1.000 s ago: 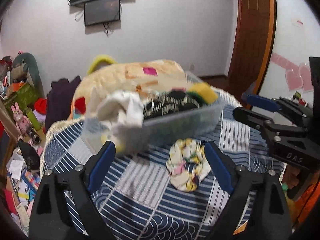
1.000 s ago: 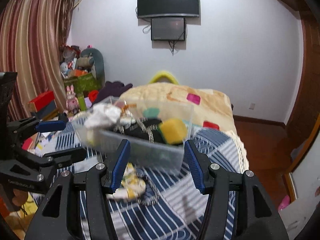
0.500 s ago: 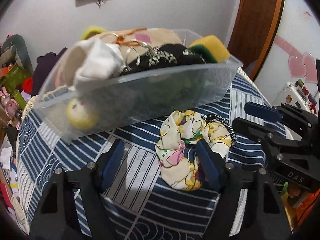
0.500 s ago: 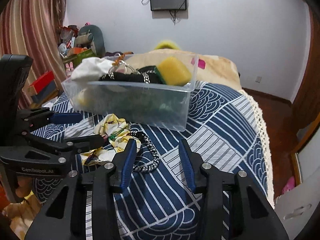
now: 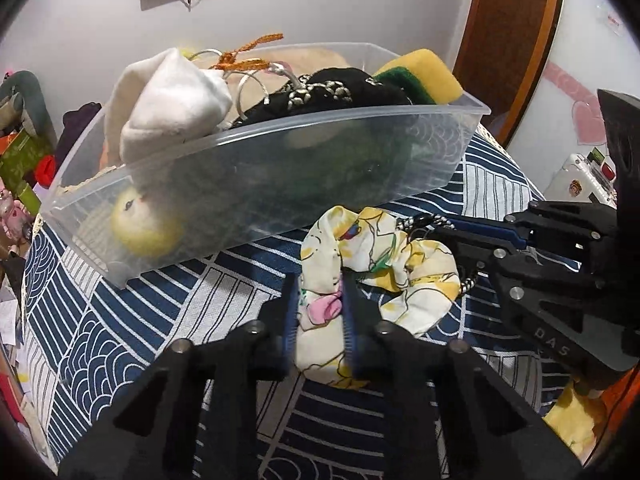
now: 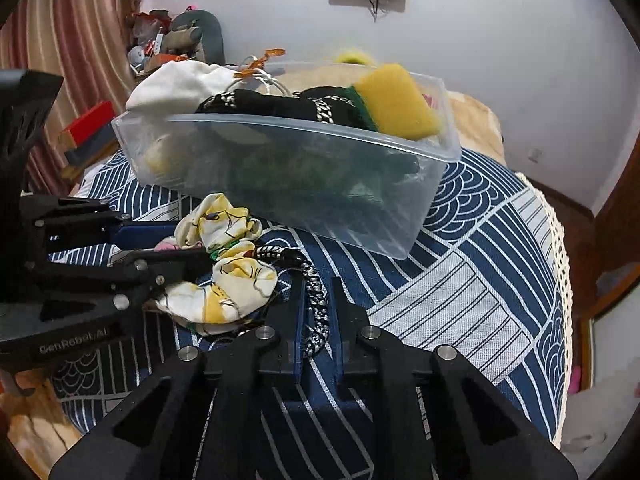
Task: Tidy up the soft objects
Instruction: 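Grasp the floral scrunchie with the left tool while the right tool grasps the beaded bracelet, then drop the scrunchie into the box with the left tool while the right tool drops the bracelet in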
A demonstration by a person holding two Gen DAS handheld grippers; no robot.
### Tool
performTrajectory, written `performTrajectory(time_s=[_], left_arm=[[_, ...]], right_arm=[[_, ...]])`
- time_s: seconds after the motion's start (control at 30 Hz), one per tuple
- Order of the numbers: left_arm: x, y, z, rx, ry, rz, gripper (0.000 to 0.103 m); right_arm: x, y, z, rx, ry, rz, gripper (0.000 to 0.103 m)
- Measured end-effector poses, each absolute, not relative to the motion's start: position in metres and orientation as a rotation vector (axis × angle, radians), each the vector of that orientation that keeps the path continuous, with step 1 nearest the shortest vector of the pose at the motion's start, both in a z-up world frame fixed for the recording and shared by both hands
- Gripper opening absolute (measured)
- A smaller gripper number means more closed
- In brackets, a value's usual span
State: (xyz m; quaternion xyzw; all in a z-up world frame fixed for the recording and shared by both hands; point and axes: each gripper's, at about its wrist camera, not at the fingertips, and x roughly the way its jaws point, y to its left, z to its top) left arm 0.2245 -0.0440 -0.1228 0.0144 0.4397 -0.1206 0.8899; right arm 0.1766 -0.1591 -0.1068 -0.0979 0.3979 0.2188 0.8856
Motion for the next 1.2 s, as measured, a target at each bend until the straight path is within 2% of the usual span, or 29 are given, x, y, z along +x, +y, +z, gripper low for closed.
performTrajectory(time_s=[0.53,0.8,1.2], left_arm=[[0.188,-0.010,-0.084,-0.006,0.775,-0.191,0.014],[0.166,0.004,-0.046,-0.017,0.660,-0.168,0.014],[0.186,0.035,-0.012,-0.105,0.564,-0.085,0.014]], right_arm=[[0.144,-0.193,-0.069,-0.142,0.636,0.390,0.006],[0.132,-0.188,-0.039,-0.145,0.514,0.392,0.006],[0.160,-0.162,-0.020,-0.052,0.447,0.365,0.006]])
